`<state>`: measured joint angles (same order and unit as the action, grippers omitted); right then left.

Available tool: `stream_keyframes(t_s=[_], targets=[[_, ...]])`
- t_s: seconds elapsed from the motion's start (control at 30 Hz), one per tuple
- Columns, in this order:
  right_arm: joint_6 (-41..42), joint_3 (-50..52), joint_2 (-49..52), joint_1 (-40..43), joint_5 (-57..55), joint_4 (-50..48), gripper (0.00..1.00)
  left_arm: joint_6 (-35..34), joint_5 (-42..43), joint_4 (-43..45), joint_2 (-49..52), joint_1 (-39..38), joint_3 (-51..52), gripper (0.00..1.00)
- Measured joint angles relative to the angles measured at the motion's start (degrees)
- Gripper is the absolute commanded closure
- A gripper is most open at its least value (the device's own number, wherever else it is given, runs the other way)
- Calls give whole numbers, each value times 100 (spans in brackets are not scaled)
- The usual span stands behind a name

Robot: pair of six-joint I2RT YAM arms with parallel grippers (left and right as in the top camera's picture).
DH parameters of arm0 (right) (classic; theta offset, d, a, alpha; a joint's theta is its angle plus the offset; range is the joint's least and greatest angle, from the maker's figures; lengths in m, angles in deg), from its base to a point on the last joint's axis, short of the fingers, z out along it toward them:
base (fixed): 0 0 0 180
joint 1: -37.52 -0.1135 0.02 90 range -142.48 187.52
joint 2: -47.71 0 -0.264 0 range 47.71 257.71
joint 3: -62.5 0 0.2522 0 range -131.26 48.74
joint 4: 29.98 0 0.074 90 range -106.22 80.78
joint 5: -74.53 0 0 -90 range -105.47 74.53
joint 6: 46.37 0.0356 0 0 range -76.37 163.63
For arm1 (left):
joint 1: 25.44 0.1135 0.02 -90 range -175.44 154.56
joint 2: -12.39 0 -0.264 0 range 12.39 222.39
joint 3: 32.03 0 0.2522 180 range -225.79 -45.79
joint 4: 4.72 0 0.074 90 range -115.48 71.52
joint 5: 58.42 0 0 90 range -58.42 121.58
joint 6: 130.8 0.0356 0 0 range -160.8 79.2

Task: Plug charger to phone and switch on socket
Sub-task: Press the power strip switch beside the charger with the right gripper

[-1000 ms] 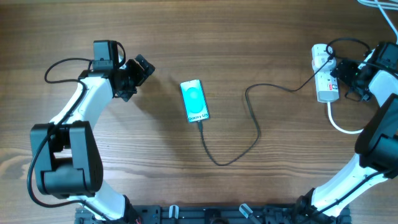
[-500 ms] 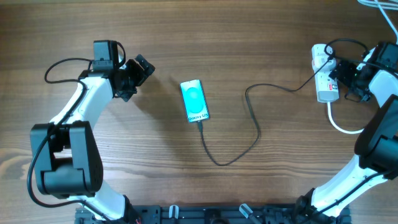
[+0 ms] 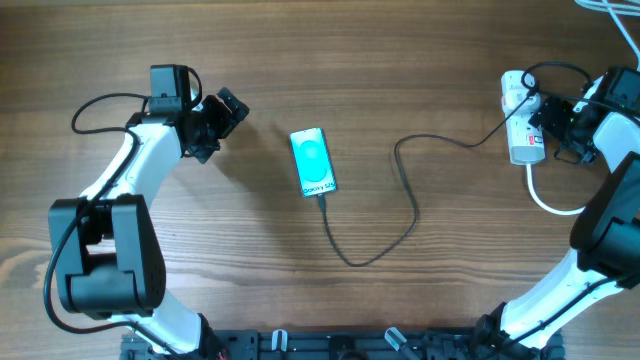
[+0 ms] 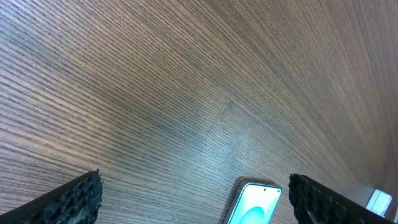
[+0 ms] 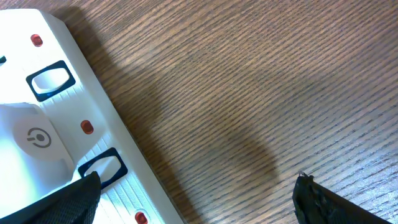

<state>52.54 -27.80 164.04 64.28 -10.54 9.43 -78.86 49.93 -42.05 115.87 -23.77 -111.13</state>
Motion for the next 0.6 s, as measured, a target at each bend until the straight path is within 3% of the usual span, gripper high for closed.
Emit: stream_keyframes(t_s=[0.2, 0.6], targets=[[-9, -4, -85, -153, 11, 280, 0, 0, 0, 0, 0, 0, 0, 0], [181, 13, -116, -170, -981, -72, 0, 0, 0, 0, 0, 0, 0, 0]])
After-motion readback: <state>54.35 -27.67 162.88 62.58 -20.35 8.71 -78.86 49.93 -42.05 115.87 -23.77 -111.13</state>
